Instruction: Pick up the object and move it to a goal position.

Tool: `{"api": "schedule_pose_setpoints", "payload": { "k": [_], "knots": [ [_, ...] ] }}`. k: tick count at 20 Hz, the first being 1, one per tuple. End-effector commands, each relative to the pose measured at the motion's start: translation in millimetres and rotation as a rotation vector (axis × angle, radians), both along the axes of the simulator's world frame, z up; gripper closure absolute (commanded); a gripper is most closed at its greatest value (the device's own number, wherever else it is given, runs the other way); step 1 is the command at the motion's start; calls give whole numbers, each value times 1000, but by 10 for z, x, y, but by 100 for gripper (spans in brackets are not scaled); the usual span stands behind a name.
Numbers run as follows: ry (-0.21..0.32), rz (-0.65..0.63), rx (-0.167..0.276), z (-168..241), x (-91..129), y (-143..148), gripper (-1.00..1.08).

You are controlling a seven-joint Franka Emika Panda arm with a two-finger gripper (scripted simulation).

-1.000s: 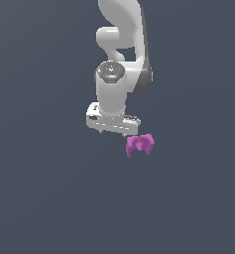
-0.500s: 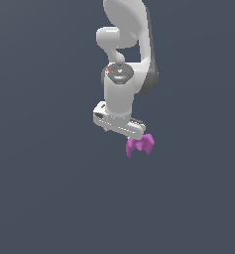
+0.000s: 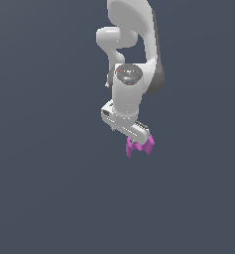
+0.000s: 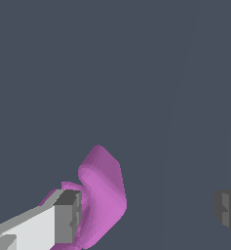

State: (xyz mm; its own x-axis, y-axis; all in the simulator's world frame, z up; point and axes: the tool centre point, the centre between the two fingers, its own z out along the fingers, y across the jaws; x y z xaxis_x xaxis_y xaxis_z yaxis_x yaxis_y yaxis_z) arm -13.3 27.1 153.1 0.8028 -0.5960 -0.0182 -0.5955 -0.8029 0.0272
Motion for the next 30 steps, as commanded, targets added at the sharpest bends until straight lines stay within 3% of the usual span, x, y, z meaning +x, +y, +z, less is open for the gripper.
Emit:
{"api": "schedule_pose_setpoints", "payload": {
  "k": [1,30],
  "knots": [
    [-3,-59,-1,-6,4,60,-92],
    [-31,-688,-2,-66,10,713,-92]
  ]
}}
